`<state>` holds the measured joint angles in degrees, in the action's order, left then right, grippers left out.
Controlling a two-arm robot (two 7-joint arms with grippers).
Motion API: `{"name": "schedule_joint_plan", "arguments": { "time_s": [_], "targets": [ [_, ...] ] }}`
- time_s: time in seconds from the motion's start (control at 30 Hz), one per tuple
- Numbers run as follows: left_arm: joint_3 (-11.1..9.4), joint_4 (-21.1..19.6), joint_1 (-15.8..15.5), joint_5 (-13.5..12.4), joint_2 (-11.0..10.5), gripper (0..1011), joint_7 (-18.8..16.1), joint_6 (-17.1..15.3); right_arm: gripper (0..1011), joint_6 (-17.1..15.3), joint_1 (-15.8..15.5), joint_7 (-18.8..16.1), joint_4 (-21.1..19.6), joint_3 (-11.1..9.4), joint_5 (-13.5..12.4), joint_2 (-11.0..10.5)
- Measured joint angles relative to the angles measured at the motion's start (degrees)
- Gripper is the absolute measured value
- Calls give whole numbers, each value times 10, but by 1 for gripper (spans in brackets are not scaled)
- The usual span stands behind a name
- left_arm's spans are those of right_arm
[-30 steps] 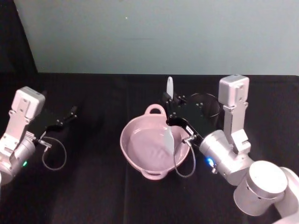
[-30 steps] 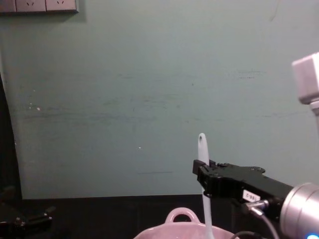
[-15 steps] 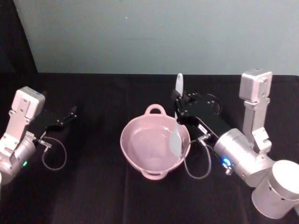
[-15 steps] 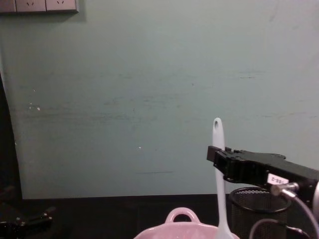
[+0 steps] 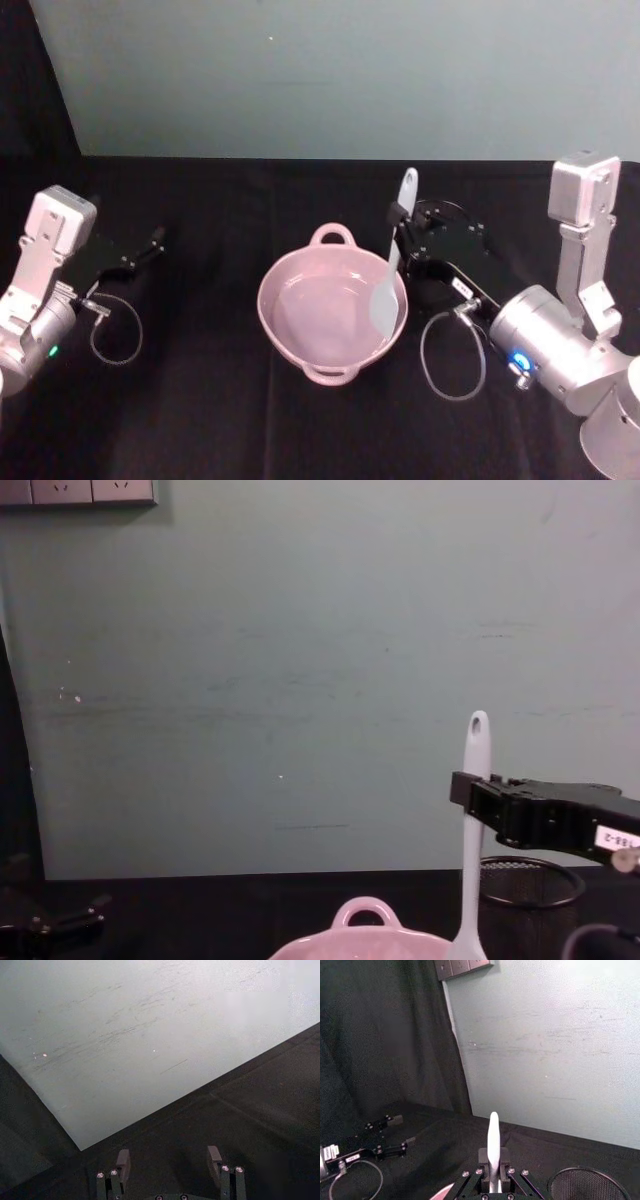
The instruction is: Use the one hand to pick up the spoon and stir the clear water in the bowl.
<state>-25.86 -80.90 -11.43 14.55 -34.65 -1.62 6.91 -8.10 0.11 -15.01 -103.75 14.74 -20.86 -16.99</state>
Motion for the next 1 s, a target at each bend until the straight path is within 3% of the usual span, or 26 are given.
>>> {"name": "schedule_joint_plan", "arguments": {
  "time_s": [0.43, 0.7, 1.0],
  "targets": [
    [0, 0, 0, 0, 0, 1011, 0, 0, 117, -34, -20, 5, -36, -15, -27, -32],
    [0, 0, 0, 0, 0, 1011, 0, 0, 117, -35, 4, 21, -36, -35, -73, -14],
    [0, 0, 0, 0, 0, 1011, 0, 0, 117, -36, 29, 47, -37, -49, -107, 2]
  ]
}}
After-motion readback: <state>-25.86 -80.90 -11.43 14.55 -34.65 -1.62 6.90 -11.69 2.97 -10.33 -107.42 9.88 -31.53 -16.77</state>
